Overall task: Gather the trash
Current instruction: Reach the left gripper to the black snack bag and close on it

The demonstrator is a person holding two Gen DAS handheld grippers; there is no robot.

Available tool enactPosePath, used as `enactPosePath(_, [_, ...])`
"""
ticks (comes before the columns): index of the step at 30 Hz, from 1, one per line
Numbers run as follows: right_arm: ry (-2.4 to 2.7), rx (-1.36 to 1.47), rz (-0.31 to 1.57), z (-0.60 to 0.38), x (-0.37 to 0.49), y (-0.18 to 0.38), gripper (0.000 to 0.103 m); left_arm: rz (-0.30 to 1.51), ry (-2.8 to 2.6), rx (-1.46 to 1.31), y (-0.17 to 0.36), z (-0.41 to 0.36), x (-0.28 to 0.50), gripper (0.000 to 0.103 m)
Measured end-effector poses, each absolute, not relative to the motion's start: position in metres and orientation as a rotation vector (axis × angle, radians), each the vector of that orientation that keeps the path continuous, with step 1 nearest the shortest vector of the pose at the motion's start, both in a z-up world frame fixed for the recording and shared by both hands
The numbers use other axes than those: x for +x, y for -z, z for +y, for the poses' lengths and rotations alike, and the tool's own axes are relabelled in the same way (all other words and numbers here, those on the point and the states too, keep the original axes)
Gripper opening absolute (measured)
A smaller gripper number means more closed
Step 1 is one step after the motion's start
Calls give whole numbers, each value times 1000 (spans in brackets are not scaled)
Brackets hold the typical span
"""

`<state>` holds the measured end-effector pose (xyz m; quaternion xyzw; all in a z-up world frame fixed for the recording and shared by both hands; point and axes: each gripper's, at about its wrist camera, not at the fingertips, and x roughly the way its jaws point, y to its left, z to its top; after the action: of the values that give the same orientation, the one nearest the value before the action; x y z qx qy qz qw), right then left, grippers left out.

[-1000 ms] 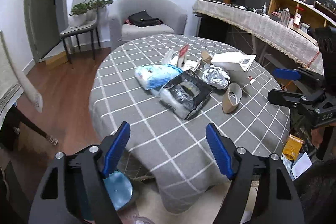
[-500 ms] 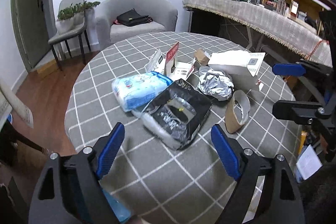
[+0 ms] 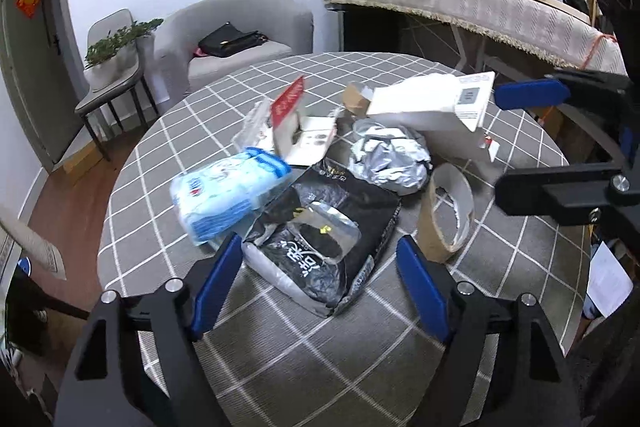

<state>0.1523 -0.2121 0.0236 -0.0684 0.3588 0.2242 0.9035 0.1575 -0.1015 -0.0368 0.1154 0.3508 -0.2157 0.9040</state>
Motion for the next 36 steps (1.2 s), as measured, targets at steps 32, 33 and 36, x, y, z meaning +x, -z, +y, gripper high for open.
enactPosePath(32, [-391,293,798,-249,193,-6,33,776,431,79,28,-91,153,18])
enactPosePath(33, [-379,295,794,-251,193,-6,32,776,432,78,28,-91,153,16])
enactPosePath(36, [-373,301,785,-252,192,-9,28,772,433,59,26,-88,152,14])
